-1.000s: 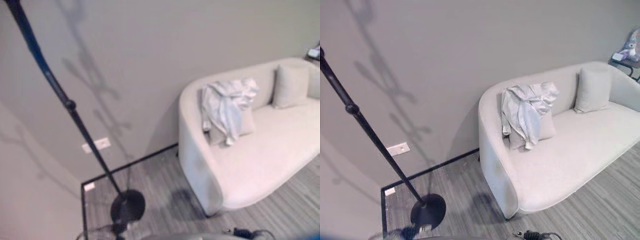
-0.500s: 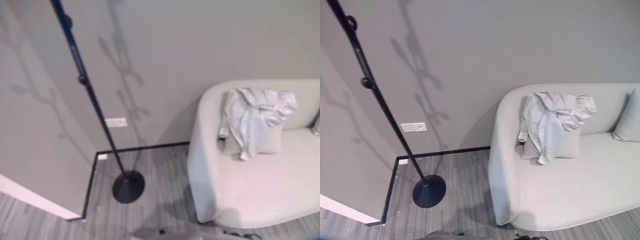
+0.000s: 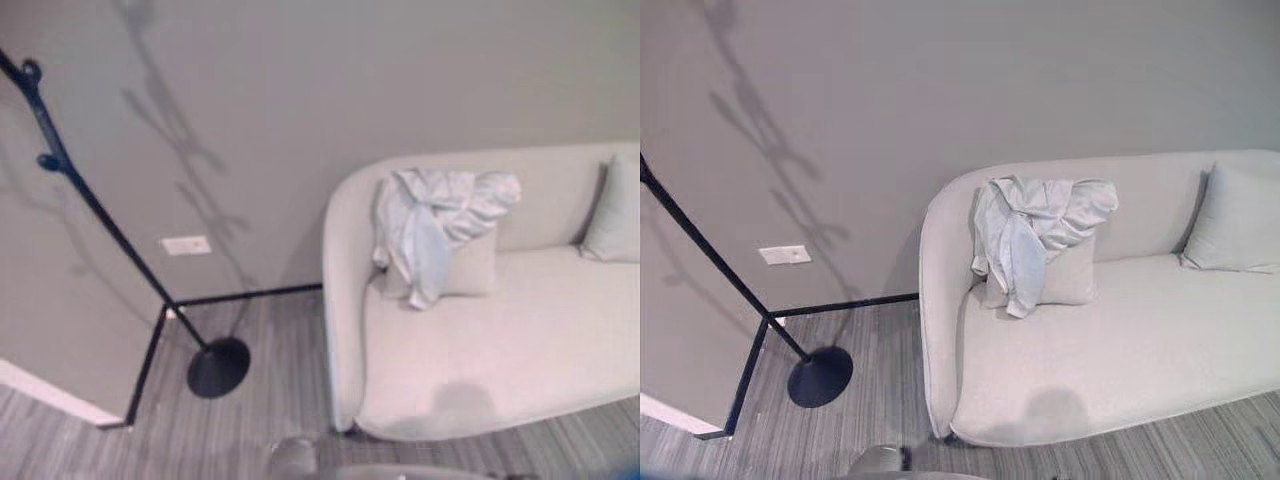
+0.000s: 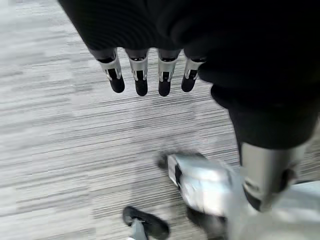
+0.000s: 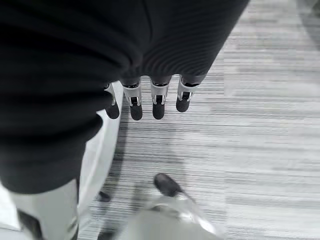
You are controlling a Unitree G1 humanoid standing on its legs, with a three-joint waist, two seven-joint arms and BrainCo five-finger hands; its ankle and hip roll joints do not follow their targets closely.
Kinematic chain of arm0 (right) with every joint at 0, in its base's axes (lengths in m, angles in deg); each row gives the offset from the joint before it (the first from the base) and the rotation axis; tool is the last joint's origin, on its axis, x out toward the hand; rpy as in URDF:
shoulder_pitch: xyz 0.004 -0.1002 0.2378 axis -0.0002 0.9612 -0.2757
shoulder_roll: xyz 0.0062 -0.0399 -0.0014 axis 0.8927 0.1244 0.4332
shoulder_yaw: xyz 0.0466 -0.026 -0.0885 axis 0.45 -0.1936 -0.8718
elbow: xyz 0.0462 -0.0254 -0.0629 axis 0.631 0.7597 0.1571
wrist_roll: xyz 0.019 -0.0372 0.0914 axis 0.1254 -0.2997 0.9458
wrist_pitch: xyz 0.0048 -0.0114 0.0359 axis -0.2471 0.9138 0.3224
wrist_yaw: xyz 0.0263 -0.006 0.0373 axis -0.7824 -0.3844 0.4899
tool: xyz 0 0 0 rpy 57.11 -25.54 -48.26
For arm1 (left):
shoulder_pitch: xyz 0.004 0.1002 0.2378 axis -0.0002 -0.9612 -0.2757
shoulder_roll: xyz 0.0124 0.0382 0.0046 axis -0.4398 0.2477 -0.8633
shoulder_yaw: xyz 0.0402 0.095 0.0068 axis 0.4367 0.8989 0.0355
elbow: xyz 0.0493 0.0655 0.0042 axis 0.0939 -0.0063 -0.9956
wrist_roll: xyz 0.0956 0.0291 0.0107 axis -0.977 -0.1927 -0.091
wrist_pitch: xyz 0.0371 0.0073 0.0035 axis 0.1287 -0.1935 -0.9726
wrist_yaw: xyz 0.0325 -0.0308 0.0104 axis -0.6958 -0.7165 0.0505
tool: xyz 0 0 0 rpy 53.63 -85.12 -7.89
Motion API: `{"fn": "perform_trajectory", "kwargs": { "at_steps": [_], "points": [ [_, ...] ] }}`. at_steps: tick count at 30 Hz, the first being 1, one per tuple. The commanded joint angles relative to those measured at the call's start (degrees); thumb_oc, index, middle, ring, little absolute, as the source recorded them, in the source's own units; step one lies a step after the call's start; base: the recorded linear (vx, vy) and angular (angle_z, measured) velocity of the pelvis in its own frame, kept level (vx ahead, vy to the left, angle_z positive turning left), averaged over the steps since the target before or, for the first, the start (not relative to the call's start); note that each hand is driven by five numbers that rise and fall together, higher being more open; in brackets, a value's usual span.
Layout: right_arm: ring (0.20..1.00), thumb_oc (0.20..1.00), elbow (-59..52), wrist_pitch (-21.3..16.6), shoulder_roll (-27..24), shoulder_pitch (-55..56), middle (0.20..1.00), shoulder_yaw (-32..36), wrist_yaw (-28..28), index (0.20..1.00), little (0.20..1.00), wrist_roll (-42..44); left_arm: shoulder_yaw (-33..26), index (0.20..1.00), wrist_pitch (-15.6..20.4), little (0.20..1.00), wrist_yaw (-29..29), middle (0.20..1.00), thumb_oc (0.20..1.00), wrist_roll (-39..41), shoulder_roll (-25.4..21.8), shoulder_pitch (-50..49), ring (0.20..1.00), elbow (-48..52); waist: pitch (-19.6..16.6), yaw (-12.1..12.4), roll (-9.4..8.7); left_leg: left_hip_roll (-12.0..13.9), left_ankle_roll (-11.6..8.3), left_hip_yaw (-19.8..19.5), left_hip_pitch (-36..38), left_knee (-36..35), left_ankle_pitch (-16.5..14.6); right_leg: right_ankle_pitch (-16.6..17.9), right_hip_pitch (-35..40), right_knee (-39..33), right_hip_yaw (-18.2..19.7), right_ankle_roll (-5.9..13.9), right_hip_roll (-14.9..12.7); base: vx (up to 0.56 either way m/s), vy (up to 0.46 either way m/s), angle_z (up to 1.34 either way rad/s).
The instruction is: Hang the clothes on the sofa on the clothes rack.
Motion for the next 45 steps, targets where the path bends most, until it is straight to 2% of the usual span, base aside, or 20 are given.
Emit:
{"fn": "perform_trajectory", "kwargs": {
  "at_steps": [1,4,5,6,7,8,10,11,13,16,20,23,24,28,30,33,34,39,43,45],
  "points": [
    [1.000,1.000,-1.9,-1.1,-0.1,-3.7,1.000,-2.1,0.7,1.000,1.000,0.1,-1.5,1.000,0.2,1.000,-0.6,1.000,1.000,-0.9,-0.3,1.6,1.000,-0.4,1.8,4.7,3.18,-3.5,2.30,-2.2,-2.8,-1.9,7.6,0.9,2.0,2.2,3.4,3.54,-1.6,0.13,-0.084,-0.09],
    [1.000,1.000,-2.4,-1.1,0.7,-4.4,1.000,-3.1,1.1,1.000,1.000,-0.6,-2.4,1.000,0.0,1.000,-0.8,1.000,1.000,-0.3,-0.6,0.9,1.000,-0.8,2.3,7.6,2.74,-3.8,2.89,-3.4,-5.7,1.8,7.4,-1.5,3.0,4.7,4.3,2.55,-0.5,0.27,-0.093,-0.31],
    [1.000,1.000,-2.8,-1.2,2.2,-4.2,1.000,-3.9,1.1,1.000,1.000,-1.9,-3.4,1.000,-0.2,1.000,-0.7,1.000,1.000,0.0,-1.4,0.8,1.000,-1.4,1.8,7.9,1.87,-3.9,5.68,-3.1,-0.5,-0.4,5.7,-2.7,3.0,8.9,2.8,2.99,-0.4,0.19,-0.031,-0.73],
    [1.000,1.000,-2.8,-1.2,2.2,-4.2,1.000,-3.9,1.1,1.000,1.000,-1.9,-3.4,1.000,-0.2,1.000,-0.7,1.000,1.000,0.0,-1.4,0.8,1.000,-1.4,1.7,8.0,1.90,-3.9,5.68,-3.1,-0.5,-0.5,5.9,-2.5,2.9,8.8,2.8,2.97,-0.3,0.41,-0.051,-0.84],
    [1.000,1.000,-3.9,-1.4,2.8,-3.9,1.000,-4.8,2.1,1.000,1.000,-4.0,-4.6,1.000,-0.3,1.000,-1.1,1.000,1.000,-0.3,-1.7,0.4,1.000,-1.7,1.1,8.2,1.17,-3.5,7.27,-1.8,3.7,-3.6,4.3,1.4,1.3,18.7,-1.6,7.95,-3.3,0.31,-0.012,-0.46],
    [1.000,1.000,-4.6,-1.2,2.9,-3.6,1.000,-4.8,2.5,1.000,1.000,-4.2,-4.5,1.000,-0.4,1.000,-1.1,1.000,1.000,-0.8,-1.8,0.2,1.000,-1.8,1.4,7.2,1.20,-3.7,8.01,-1.6,6.5,-4.7,3.7,4.9,-0.7,24.9,-3.2,10.92,-5.7,0.39,0.002,-0.14],
    [1.000,1.000,-4.8,-1.1,3.1,-3.2,1.000,-3.9,2.7,1.000,1.000,-3.6,-4.4,1.000,-0.7,1.000,-1.3,1.000,1.000,-1.3,-2.0,0.3,1.000,-1.9,1.3,5.5,2.05,-3.7,9.09,-2.0,10.5,-7.5,3.2,10.7,-4.2,34.0,-4.4,13.16,-8.3,0.19,0.026,0.04],
    [1.000,1.000,-4.8,-1.1,3.1,-3.2,1.000,-3.9,2.7,1.000,1.000,-3.6,-4.4,1.000,-0.7,1.000,-1.3,1.000,1.000,-1.3,-2.0,0.3,1.000,-1.9,1.2,5.5,2.07,-3.7,9.08,-2.0,10.5,-7.5,3.2,10.7,-4.2,33.9,-4.4,13.16,-8.2,0.25,-0.043,-0.01],
    [1.000,1.000,-5.0,-1.3,3.0,-2.3,1.000,-2.3,2.3,1.000,1.000,-2.3,-3.9,1.000,-0.6,1.000,-0.9,1.000,1.000,-2.0,-2.3,0.6,1.000,-2.0,1.1,3.9,2.81,-3.5,8.64,-4.4,15.1,-10.8,2.6,8.1,-5.8,32.9,-6.9,11.00,-12.5,0.28,-0.133,0.21],
    [1.000,1.000,-6.3,-1.7,1.8,-2.0,1.000,0.1,1.3,1.000,1.000,0.6,-2.9,1.000,0.0,1.000,-0.3,1.000,1.000,-2.4,-3.0,2.0,1.000,-2.4,1.6,2.0,3.02,-2.5,6.89,-8.0,16.0,-10.2,1.1,7.1,-8.0,21.3,-2.1,8.31,-15.0,0.18,-0.265,0.39],
    [1.000,1.000,-7.8,-1.5,-1.5,-0.9,1.000,2.3,0.8,1.000,1.000,1.0,-2.3,1.000,1.1,1.000,0.7,1.000,1.000,-3.2,-5.0,3.0,1.000,-1.5,2.2,-0.7,0.56,-0.7,3.99,-12.4,17.3,-9.7,-1.7,15.8,-10.0,4.8,12.0,10.46,-18.8,0.21,-0.379,0.47],
    [1.000,1.000,-9.3,-1.6,-3.1,1.2,1.000,5.8,-0.4,1.000,1.000,0.8,-4.0,1.000,1.8,1.000,1.2,1.000,1.000,-2.3,-6.5,2.8,1.000,-1.2,1.2,-1.5,-1.40,-0.4,3.38,-13.9,18.3,-10.6,-2.3,13.3,-7.9,3.8,13.4,11.12,-18.3,0.16,-0.237,0.70],
    [1.000,1.000,-13.2,-1.8,-6.0,2.6,1.000,8.4,-1.1,1.000,1.000,0.2,-6.4,1.000,1.7,1.000,1.2,1.000,1.000,-1.1,-7.5,2.2,1.000,-0.8,0.9,-2.4,-2.47,2.2,2.16,-14.2,19.8,-12.0,-1.6,13.5,-9.2,6.2,14.2,11.38,-16.1,0.21,-0.338,0.72],
    [1.000,1.000,-27.3,-2.5,-15.0,6.7,1.000,16.7,-2.7,1.000,1.000,-0.5,-8.9,1.000,2.1,1.000,0.5,1.000,1.000,0.7,-6.7,1.1,1.000,-0.4,1.1,-4.1,-2.33,6.6,-0.48,-16.5,18.2,-11.7,-0.5,11.9,-7.2,4.2,9.9,10.45,-12.5,0.12,-0.348,0.35],
    [1.000,1.000,-31.7,-2.8,-18.1,7.9,1.000,20.1,-3.5,1.000,1.000,0.2,-8.8,1.000,2.1,1.000,0.3,1.000,1.000,1.0,-6.0,1.1,1.000,0.1,1.3,-4.7,-2.43,7.9,-1.00,-14.8,16.2,-10.9,0.7,11.7,-5.7,3.0,6.9,10.30,-12.2,0.04,-0.139,0.44],
    [1.000,1.000,-44.1,-2.4,-21.8,9.9,1.000,24.0,-5.4,1.000,1.000,-4.8,-8.9,1.000,1.5,1.000,0.7,1.000,1.000,-0.2,-5.0,1.5,1.000,1.8,1.7,-6.1,-1.82,11.6,-1.94,-2.8,14.1,-10.5,3.2,10.9,-3.1,0.6,1.7,10.48,-12.8,0.00,-0.017,0.73],
    [1.000,1.000,-52.0,-2.1,-23.6,12.0,1.000,26.7,-7.4,1.000,1.000,-12.0,-9.4,1.000,1.1,1.000,1.3,1.000,1.000,-2.5,-4.1,0.9,1.000,3.0,1.6,-6.4,-0.70,13.2,-2.33,2.5,14.5,-10.9,3.6,10.3,-1.7,-0.7,0.0,10.53,-12.5,0.00,0.039,1.02],
    [1.000,1.000,-58.8,-1.3,-24.3,12.7,1.000,29.7,-11.0,1.000,1.000,-20.7,-9.0,1.000,0.4,1.000,2.5,1.000,1.000,-7.5,-3.9,-0.3,1.000,3.3,-0.1,-5.4,0.50,13.1,-2.49,2.7,16.2,-14.8,4.6,9.8,-0.6,-1.5,-1.5,10.29,-12.5,0.08,0.063,0.59],
    [1.000,1.000,-50.3,-0.3,-25.6,5.7,1.000,26.0,-14.6,1.000,1.000,-25.9,-8.3,1.000,0.7,1.000,3.3,1.000,1.000,-9.0,-5.1,-0.7,1.000,3.5,-0.7,-3.6,0.32,12.2,-2.25,1.5,16.2,-15.7,4.2,9.7,-0.2,-1.3,-2.7,10.71,-13.6,0.04,0.049,0.31],
    [1.000,1.000,-45.2,-1.3,-25.8,1.3,1.000,24.8,-17.6,1.000,1.000,-22.5,-7.4,1.000,1.5,1.000,4.0,1.000,1.000,-8.9,-5.3,-0.5,1.000,3.4,-0.7,-2.9,0.13,11.6,-2.20,1.3,16.6,-15.6,3.8,9.9,0.2,-1.3,-2.8,10.97,-14.0,0.03,0.067,0.24]
  ]
}}
